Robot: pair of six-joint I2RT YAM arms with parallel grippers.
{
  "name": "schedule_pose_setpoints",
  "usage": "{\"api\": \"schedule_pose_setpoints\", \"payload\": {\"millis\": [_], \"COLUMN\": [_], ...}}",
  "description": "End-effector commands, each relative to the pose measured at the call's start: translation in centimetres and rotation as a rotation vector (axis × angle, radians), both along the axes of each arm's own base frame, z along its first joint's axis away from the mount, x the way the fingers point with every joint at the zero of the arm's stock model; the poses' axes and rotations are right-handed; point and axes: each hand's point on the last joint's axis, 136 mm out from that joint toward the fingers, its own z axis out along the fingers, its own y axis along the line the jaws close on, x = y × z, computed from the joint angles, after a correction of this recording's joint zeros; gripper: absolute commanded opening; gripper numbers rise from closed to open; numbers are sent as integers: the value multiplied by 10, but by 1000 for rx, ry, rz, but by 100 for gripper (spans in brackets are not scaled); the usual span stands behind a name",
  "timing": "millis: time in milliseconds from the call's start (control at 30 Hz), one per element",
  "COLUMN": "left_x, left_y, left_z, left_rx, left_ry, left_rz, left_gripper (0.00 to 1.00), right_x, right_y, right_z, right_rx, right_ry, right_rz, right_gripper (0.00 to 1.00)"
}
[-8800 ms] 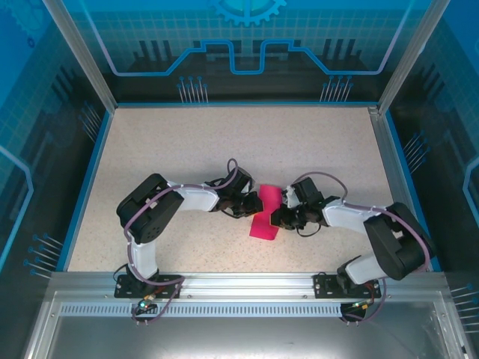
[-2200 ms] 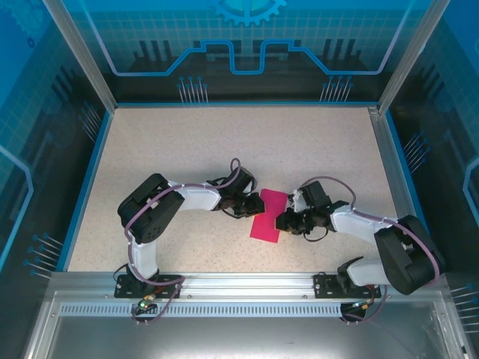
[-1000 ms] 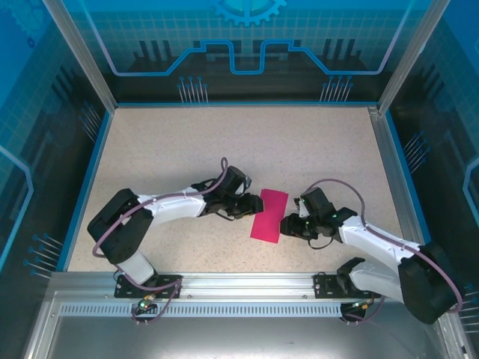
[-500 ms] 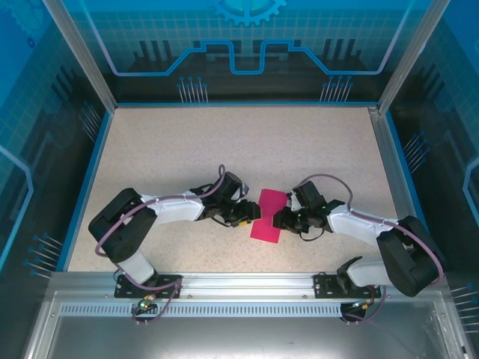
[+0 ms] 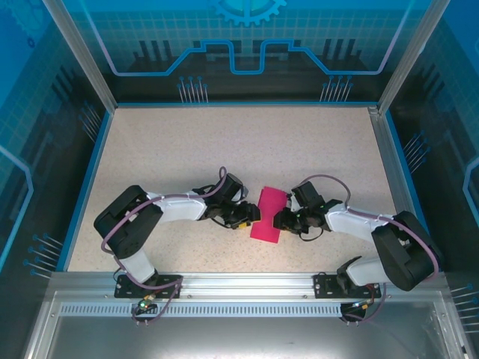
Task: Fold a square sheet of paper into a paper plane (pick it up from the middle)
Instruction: Fold the triangle a second time at the center of the table.
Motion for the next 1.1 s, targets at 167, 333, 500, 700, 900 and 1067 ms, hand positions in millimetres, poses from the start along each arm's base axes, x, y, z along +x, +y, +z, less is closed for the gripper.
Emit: {"api": "schedule_pose_setpoints", "payload": {"millis": [167, 333, 500, 700, 900, 1067], "left_x": [-4, -5, -7, -8, -6, -1], "left_y": [-9, -17, -20, -24, -25, -31], "left_z": [-3, -4, -3, -1, 4, 9], "left_rx": [7, -5, -9, -20, -29, -74], "left_ry": [33, 48, 48, 41, 25, -2], "left_rz": [-28, -47, -57, -67, -63, -74], "left_gripper": [51, 51, 51, 50, 50, 54], "right_x": [0, -4, -5, -6, -5, -6], "right_y": [-8, -12, -11, -10, -10, -10], "right_z": [-3, -6, -8, -11, -9, -9], "right_rx": [-24, -26, -20, -15, -20, -20], "right_ry": [-4, 3, 11, 19, 16, 17], "right_rz": [-9, -11, -4, 0, 2, 9], "right_gripper": [33, 33, 33, 34, 34, 35]}}
